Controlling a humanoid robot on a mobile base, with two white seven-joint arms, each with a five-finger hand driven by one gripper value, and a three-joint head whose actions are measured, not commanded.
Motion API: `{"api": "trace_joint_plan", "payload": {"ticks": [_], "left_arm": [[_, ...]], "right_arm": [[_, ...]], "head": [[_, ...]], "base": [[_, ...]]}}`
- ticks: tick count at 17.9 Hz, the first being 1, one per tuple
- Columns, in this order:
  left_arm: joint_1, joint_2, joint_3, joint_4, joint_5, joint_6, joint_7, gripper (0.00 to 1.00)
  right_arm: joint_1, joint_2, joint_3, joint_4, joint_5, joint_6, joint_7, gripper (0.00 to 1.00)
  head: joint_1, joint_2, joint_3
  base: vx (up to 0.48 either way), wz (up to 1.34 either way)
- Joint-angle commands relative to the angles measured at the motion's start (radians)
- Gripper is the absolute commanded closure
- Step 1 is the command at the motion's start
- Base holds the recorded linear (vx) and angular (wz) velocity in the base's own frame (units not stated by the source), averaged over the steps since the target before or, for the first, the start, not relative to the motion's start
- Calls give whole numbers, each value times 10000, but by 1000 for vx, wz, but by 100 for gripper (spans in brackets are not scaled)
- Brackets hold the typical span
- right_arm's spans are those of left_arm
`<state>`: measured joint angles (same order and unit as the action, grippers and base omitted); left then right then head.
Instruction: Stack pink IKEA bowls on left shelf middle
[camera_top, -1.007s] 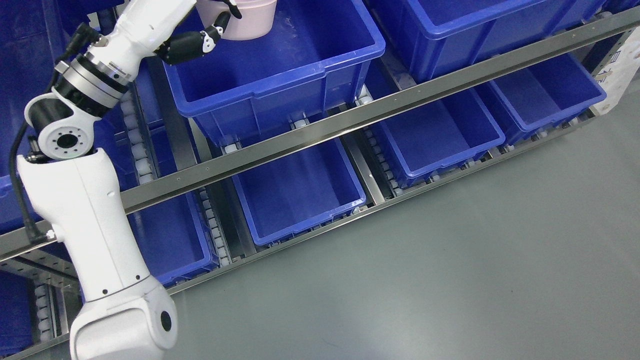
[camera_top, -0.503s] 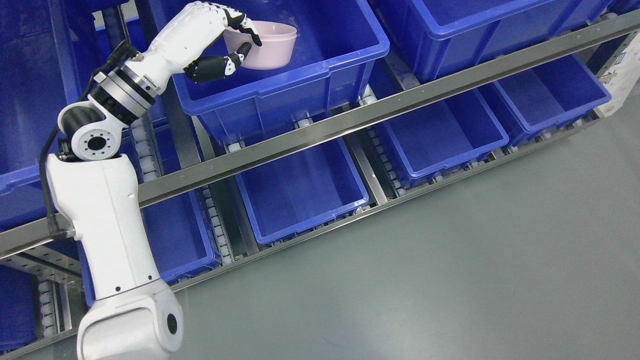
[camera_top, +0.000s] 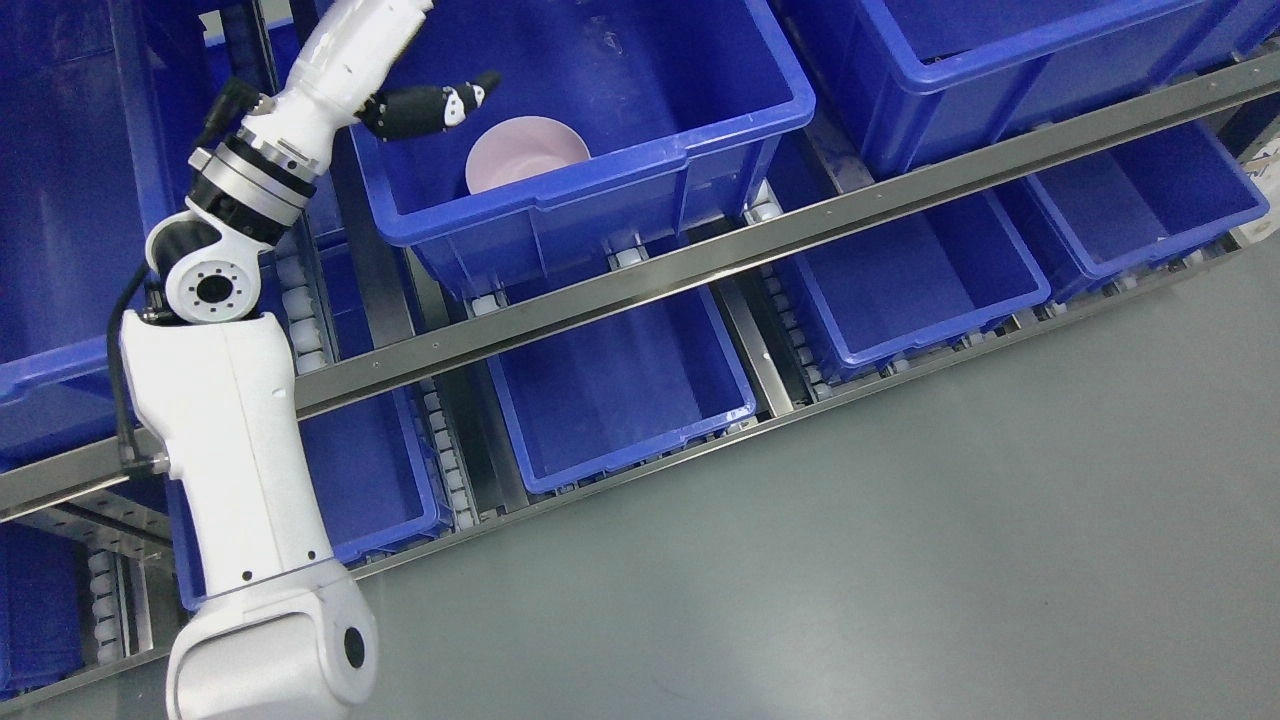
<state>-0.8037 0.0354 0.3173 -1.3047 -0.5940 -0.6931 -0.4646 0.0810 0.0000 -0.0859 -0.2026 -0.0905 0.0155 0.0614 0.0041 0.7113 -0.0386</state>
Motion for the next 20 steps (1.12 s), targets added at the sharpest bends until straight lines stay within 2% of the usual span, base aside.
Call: {"api": "trace_joint_plan", "payload": {"ticks": [1,3,7,12,20], "left_arm": [[121,-180,-471,269,3814,2688,1898,1],[532,-180,-610,131,5182,3980,1885,0],[1683,-180,-1681,-695,6490,4736,1885,0],[1947,-180,-2466,-1035,6691,4845,2176,0],[1885,-180,-2452,-1035,6676,4845,2299,0]], "right_arm": [[3,-175,0,1,0,-1,-1,0],[3,-175,0,1,0,-1,-16,0],[3,-175,0,1,0,-1,-1,0],[3,-175,0,1,0,-1,-16,0],[3,-175,0,1,0,-1,-1,0]], "head": [[0,0,0],[0,0,0],[0,0,0],[0,1,0],[0,1,0]], "base": [[34,23],[40,-11],[-28,-75],[-236,-78],[-256,36]]}}
